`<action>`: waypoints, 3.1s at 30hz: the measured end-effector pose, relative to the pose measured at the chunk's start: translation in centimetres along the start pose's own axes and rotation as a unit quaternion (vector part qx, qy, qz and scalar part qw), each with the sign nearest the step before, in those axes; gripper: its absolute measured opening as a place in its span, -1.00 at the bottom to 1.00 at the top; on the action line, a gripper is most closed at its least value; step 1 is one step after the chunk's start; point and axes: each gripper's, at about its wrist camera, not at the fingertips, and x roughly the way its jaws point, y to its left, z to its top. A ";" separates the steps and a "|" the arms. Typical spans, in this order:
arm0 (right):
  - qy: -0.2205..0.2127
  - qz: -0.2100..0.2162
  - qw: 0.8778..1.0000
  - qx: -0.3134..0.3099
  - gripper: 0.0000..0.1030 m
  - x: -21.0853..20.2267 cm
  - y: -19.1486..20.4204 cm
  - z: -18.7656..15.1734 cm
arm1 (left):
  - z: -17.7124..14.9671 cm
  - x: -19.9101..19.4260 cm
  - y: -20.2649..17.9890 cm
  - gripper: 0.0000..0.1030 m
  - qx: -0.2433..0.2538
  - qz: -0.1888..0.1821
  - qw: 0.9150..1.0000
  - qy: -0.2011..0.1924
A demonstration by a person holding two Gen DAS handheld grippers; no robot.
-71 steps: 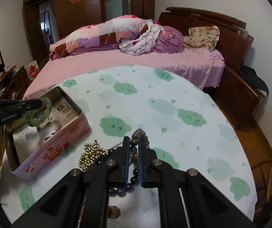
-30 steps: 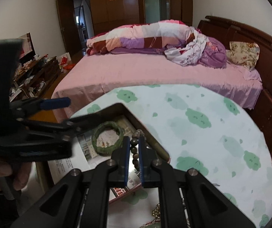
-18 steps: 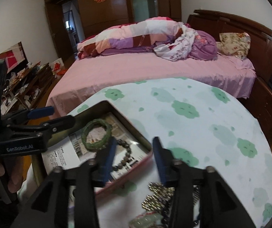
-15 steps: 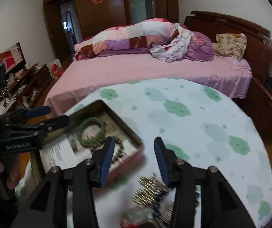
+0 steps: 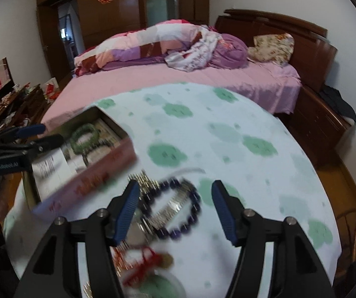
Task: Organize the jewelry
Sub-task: 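Release the grey beaded bracelet into the tin beside the green bangle with the right tool, then grasp the white jade bangle with the right tool while the left tool grasps the red tassel cord, then drop the white bangle into the tin with the right tool while the left tool drops the red cord in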
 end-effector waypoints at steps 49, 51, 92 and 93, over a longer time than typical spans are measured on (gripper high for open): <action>0.049 -0.051 0.996 0.047 -0.73 -1.4 -3.6 -9.1 | -4.5 -0.8 -12.2 0.60 0.123 -0.097 0.987 0.026; 0.044 -0.049 0.997 0.048 -0.73 -1.7 -3.6 -9.1 | -4.6 -0.2 -12.9 0.60 0.131 -0.104 0.985 0.033; -0.017 -0.038 0.998 0.036 -0.72 -5.0 -2.5 -6.0 | 0.3 -5.1 -8.8 -0.91 0.099 -0.111 0.987 -0.052; -0.020 -0.037 0.999 0.034 -0.72 -5.0 -2.4 -5.8 | 0.4 -5.2 -8.5 -0.91 0.098 -0.109 0.988 -0.054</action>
